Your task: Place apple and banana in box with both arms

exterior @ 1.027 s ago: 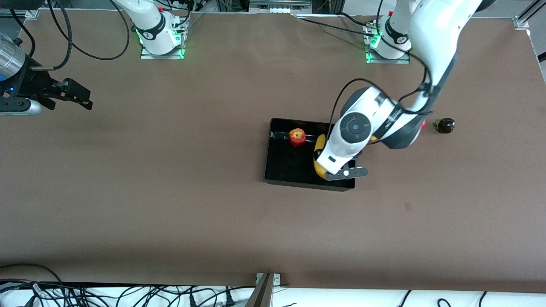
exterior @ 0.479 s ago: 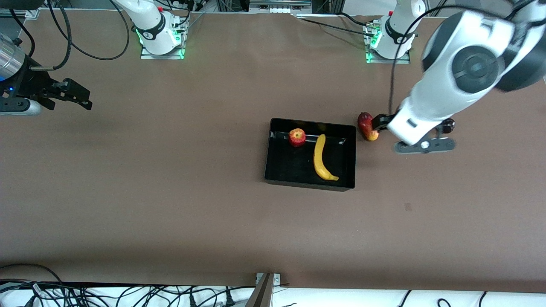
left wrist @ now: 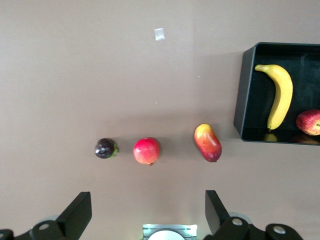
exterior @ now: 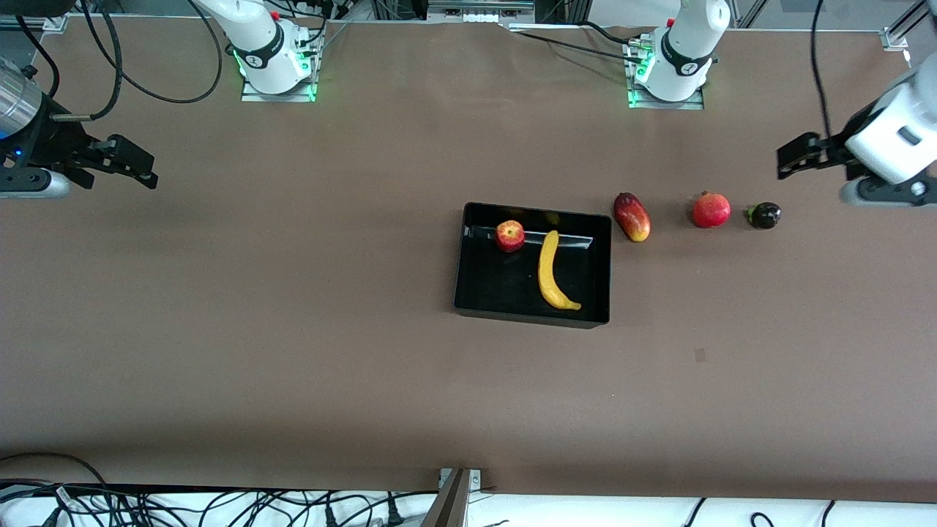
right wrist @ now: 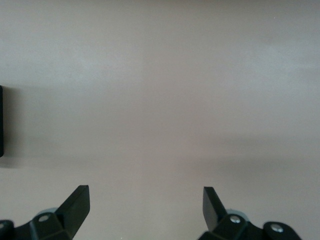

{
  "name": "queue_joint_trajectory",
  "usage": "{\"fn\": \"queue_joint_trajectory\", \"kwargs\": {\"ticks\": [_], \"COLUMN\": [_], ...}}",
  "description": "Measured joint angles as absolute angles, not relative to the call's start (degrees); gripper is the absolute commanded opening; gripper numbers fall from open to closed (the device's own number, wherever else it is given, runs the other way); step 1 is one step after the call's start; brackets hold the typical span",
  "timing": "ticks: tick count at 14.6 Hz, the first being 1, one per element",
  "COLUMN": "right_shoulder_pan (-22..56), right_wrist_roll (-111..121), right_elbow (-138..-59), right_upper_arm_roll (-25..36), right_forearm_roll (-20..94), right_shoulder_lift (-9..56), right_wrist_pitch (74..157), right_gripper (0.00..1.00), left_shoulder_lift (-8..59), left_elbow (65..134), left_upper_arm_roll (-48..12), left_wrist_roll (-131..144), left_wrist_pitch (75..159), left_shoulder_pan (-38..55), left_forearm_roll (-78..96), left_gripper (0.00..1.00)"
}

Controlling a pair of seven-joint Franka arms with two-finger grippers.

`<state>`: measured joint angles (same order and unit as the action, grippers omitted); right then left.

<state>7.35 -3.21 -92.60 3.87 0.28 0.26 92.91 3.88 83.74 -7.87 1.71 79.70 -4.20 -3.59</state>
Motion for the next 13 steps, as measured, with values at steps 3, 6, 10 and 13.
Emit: {"fn": "queue_joint_trajectory", "kwargs": {"ticks": [3,6,10,13], "right_shoulder_pan": [7.4,7.4,7.4,7.3], "right_wrist_roll": [-3.2,-3.2,-3.2,-3.2], "right_elbow": [-92.6,-92.6,-92.6,-92.6], "right_upper_arm_roll": [3.9,3.9,3.9,3.9], "right_forearm_roll": [0.3,0.3,0.3,0.3], "right_shoulder_lift": [0.3,0.3,0.3,0.3], "right_wrist_pitch": [92.9,92.9,92.9,92.9], "right_gripper": [1.00,1.00,1.00,1.00], "left_shoulder_lift": [2.1,1.7,1.6,0.7], "left_elbow": [83.8,83.8,83.9,84.0], "left_upper_arm_roll": [-7.0,-5.8,-5.0,-5.6], "left_wrist_roll": [-0.6,-4.7,-6.3,-5.8], "left_wrist_pitch": [79.7,80.1,83.5,83.6], "left_shoulder_pan": [-4.2,-4.4,-5.9,-4.3], "left_forearm_roll": [-3.6,-2.2,0.7,1.4], "left_gripper": [1.00,1.00,1.00,1.00]}}
